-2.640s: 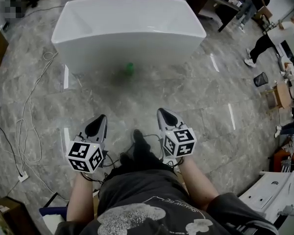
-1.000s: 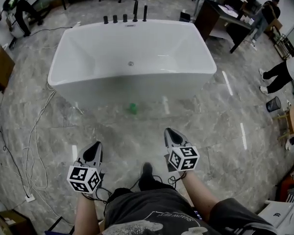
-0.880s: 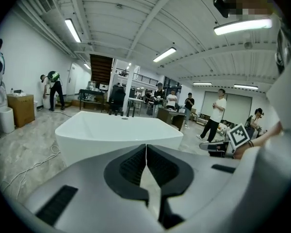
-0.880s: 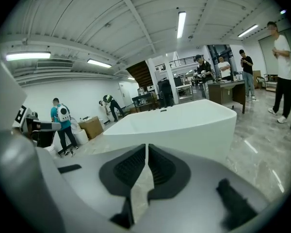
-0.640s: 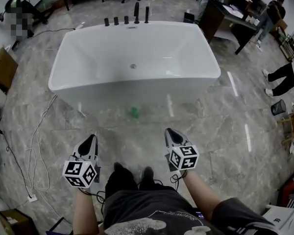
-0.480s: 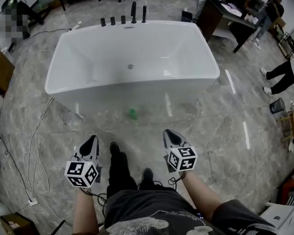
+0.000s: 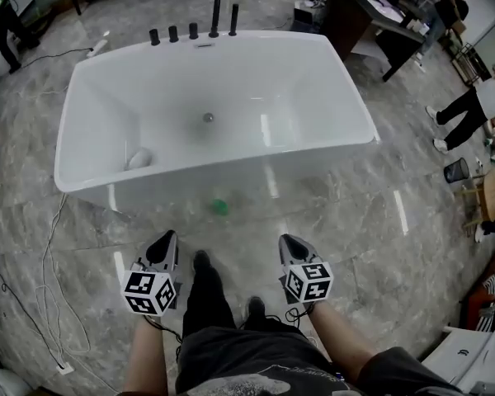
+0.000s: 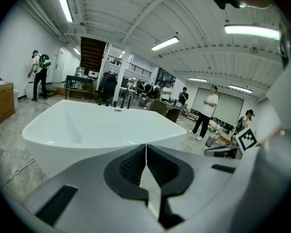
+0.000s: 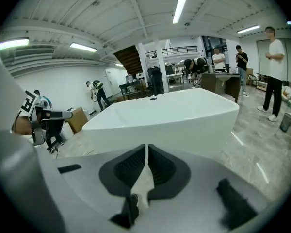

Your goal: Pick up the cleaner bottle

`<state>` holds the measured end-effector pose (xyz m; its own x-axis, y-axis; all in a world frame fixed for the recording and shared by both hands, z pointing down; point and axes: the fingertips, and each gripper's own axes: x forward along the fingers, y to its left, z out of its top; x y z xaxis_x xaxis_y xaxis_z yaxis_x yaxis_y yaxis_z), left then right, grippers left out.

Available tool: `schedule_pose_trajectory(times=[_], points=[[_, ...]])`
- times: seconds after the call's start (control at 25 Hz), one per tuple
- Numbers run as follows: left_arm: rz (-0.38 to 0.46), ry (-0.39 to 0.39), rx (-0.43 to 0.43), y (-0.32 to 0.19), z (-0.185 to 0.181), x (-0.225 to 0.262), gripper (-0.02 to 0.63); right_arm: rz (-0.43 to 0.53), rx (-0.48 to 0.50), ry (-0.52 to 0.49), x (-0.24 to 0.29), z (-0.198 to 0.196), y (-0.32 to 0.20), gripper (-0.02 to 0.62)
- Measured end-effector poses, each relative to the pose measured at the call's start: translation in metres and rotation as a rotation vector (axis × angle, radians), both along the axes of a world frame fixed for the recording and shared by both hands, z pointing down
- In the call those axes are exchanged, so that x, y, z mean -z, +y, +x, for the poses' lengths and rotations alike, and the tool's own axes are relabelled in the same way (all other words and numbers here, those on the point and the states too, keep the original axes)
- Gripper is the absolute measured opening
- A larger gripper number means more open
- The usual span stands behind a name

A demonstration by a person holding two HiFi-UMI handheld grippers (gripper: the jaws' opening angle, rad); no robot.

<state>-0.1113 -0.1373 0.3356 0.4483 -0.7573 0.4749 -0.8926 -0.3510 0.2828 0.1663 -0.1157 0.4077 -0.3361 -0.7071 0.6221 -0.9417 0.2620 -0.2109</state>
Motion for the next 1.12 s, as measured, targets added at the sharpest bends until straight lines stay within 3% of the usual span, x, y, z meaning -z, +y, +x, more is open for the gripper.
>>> schedule_pose_trajectory(times=[0.2,0.4,0.56,0.76,0.92,1.0,1.08,1.12], points=[[-0.052,0.006,-0.054,-0.052,-0.024,-0.035,0.017,0.028,-0.014,-0.016,-0.017,-0.039,-0.06,0.032],[-0.121,-0.004,-0.091,-0.072,-0.031,-0.095,0.017,0.027,-0.035,0.019,-0.059,-0.047,-0.095,0.032],[-0.131,-0.019,-0.088,-0.073,-0.03,-0.151,0.017,0.007,-0.015,0.016,-0.121,-0.049,-0.101,0.032],[-0.101,-0.067,-0.037,-0.067,-0.04,-0.229,0.017,-0.037,0.083,0.006,-0.217,-0.059,-0.095,0.032],[-0.115,-0.038,-0.025,-0.061,-0.041,-0.287,0.017,-0.055,0.135,0.02,-0.284,-0.063,-0.092,0.034],[-0.109,-0.052,-0.027,-0.061,-0.043,-0.316,0.017,-0.075,0.162,0.023,-0.316,-0.065,-0.089,0.059],[-0.104,-0.063,-0.015,-0.064,-0.049,-0.343,0.017,-0.088,0.19,0.031,-0.346,-0.069,-0.088,0.154],[-0.104,-0.061,-0.005,-0.067,-0.051,-0.356,0.017,-0.089,0.205,0.035,-0.36,-0.071,-0.088,0.172]])
